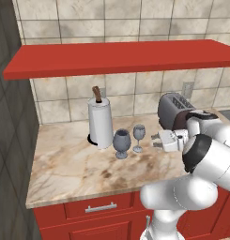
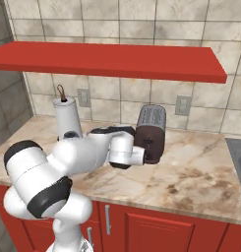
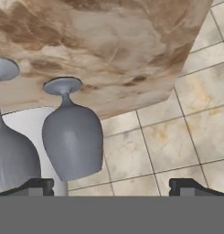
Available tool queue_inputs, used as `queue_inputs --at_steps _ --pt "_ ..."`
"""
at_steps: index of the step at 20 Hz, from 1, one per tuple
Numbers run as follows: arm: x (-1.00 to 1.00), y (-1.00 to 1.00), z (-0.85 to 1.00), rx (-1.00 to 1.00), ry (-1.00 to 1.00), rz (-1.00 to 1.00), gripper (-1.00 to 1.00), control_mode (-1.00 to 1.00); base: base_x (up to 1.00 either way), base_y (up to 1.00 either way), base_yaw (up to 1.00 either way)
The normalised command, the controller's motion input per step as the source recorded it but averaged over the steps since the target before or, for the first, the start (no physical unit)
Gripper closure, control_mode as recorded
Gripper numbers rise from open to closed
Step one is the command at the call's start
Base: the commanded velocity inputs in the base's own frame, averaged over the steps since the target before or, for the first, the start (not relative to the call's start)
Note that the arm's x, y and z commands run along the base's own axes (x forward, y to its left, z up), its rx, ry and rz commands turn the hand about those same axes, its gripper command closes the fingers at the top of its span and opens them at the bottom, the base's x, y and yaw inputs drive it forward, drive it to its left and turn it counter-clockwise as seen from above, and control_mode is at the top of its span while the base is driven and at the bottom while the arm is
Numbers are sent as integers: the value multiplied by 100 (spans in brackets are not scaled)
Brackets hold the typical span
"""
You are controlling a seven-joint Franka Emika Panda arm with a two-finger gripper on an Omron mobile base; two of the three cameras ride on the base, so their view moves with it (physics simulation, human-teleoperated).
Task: Retrieve the wine glasses from the counter and place one next to each plate.
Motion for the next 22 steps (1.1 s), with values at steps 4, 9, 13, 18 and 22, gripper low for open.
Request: queue_inputs --at_steps 4,9,13,18,22 --pt "0 0 -18 0 -7 -1 -100 -100 0 0 0" --pt "0 1 -17 0 -9 -6 -100 -100 0 0 0" --pt "0 7 -8 0 -5 -18 -100 -100 0 0 0" --pt "0 21 -2 0 0 -19 -100 -100 0 0 0" --pt "6 22 0 0 0 -6 -100 -100 0 0 0"
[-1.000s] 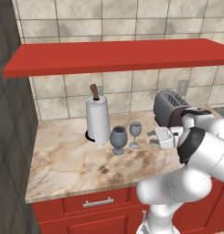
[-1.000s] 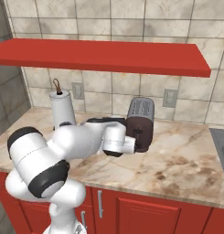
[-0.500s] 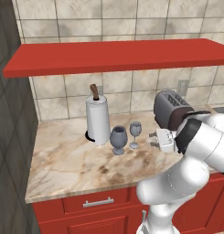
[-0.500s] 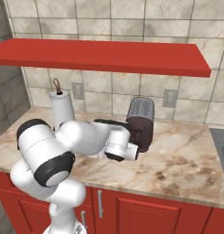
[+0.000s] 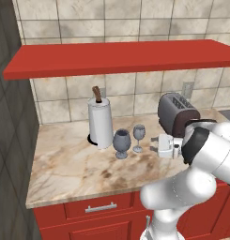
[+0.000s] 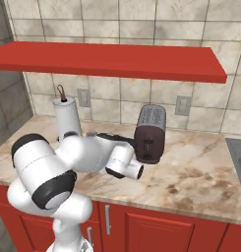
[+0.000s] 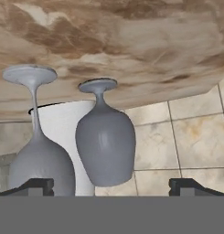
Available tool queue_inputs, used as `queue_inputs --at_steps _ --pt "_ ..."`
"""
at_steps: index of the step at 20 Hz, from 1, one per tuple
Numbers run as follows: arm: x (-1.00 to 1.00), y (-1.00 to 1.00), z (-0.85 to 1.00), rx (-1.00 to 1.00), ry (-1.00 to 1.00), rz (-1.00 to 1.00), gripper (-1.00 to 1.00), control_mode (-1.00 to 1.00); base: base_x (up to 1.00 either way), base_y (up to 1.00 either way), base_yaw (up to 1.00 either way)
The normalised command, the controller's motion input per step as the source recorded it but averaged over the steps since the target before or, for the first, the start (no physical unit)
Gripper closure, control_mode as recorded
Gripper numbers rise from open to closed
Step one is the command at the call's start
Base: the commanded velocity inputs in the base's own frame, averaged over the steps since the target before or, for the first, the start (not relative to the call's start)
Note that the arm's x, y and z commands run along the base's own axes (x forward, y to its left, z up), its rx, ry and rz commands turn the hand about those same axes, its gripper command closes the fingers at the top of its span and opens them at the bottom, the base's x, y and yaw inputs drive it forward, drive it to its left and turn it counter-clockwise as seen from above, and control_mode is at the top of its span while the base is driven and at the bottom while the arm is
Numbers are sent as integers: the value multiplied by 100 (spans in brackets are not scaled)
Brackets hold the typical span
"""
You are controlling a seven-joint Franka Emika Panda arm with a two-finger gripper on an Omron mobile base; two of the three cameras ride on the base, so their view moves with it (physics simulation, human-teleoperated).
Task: Retrieve the wine glasses from the counter and place one next to each plate.
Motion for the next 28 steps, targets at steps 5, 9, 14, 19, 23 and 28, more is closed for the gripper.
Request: queue_inputs --at_steps 5,9,14,19,23,28 --pt "2 10 0 0 0 -1 -100 -100 0 0 0" --pt "12 0 0 0 0 0 -100 -100 0 0 0" --pt "19 1 -1 0 3 0 -100 -100 0 0 0" --pt "14 4 -4 0 7 0 -100 -100 0 0 0" --pt "2 0 -3 0 5 0 -100 -100 0 0 0" --pt "7 0 -8 0 3 0 -100 -100 0 0 0"
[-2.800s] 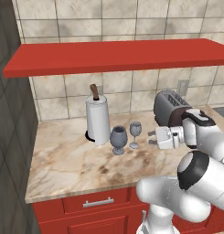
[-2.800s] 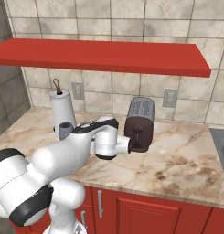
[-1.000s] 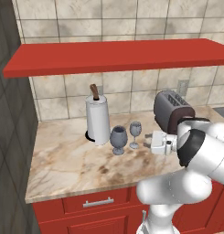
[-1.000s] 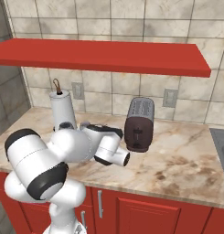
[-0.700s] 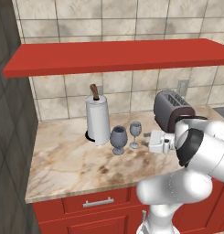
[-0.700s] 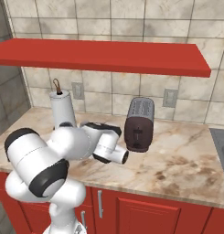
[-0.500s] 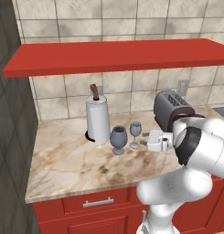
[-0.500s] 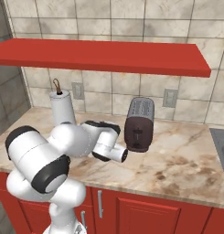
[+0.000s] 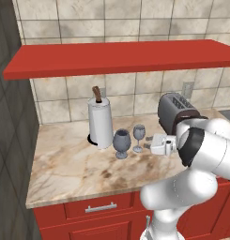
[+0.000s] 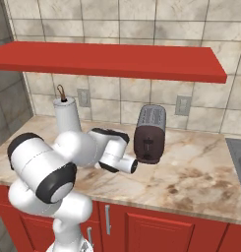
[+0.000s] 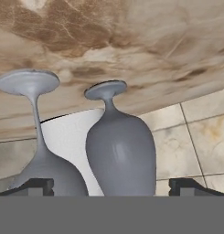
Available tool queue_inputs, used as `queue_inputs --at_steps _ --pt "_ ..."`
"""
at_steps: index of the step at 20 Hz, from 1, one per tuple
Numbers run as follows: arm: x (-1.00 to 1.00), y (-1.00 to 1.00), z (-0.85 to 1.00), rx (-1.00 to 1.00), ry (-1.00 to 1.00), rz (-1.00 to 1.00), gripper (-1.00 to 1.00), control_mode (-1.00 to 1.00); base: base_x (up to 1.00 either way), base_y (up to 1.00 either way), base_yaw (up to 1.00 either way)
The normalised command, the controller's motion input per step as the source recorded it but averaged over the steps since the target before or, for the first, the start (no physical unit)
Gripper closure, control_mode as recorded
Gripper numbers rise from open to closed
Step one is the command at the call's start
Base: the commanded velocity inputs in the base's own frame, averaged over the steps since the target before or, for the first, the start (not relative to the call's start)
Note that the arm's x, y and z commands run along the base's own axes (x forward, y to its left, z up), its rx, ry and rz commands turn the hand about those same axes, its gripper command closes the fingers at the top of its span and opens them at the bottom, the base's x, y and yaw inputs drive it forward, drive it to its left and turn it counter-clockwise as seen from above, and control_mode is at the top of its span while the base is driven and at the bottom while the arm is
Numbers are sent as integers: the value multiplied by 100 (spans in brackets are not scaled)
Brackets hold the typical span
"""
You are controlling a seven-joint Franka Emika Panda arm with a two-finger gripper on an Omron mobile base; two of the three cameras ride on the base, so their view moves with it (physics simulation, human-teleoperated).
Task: Retrieve the wine glasses from the counter and place one next to each plate.
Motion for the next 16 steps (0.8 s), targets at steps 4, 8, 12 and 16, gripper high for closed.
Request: queue_inputs --at_steps 4,8,12,16 --pt "4 5 -8 0 0 0 -100 -100 0 0 0" --pt "6 5 -12 0 0 0 -100 -100 0 0 0" --pt "17 3 -12 0 0 0 -100 -100 0 0 0" --pt "32 0 -17 0 0 0 -100 -100 0 0 0"
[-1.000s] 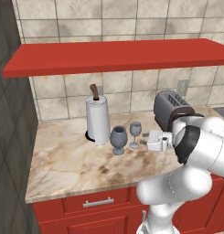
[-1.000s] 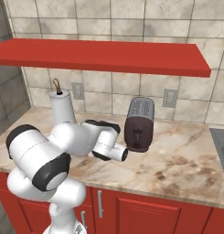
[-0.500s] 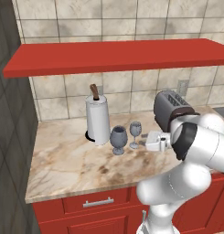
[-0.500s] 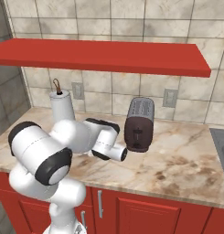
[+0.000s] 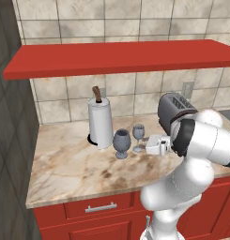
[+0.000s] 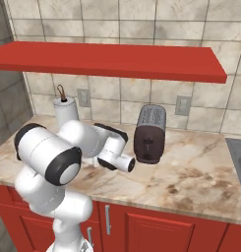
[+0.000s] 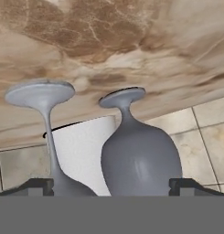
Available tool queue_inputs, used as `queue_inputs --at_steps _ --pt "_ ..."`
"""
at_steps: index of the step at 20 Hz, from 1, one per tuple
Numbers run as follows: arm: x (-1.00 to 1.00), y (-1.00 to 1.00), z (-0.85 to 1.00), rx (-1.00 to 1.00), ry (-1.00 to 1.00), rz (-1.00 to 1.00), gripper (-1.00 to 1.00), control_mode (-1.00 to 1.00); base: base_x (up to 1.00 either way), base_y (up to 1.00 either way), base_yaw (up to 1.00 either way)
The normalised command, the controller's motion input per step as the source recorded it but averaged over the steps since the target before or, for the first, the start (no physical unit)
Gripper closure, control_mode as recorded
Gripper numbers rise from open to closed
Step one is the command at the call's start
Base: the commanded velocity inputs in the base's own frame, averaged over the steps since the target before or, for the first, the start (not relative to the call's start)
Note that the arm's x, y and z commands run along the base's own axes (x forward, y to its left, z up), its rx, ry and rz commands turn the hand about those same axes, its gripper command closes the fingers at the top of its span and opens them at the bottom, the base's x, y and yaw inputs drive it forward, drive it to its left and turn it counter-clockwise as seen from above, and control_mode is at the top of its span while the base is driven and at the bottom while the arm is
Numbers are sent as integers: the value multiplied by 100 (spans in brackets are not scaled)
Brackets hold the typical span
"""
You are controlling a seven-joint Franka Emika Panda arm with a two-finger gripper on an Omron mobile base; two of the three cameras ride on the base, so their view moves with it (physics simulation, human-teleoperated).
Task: Retrieve the wine glasses from the counter and place one next to each plate.
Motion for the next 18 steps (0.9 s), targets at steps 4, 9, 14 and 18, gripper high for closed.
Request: queue_inputs --at_steps 4,9,14,18 --pt "26 0 -15 0 0 0 -100 -100 0 0 0" --pt "24 0 -26 0 0 0 -100 -100 0 0 0" --pt "19 0 -25 0 0 0 -100 -100 0 0 0" --pt "32 0 -3 0 2 0 -100 -100 0 0 0"
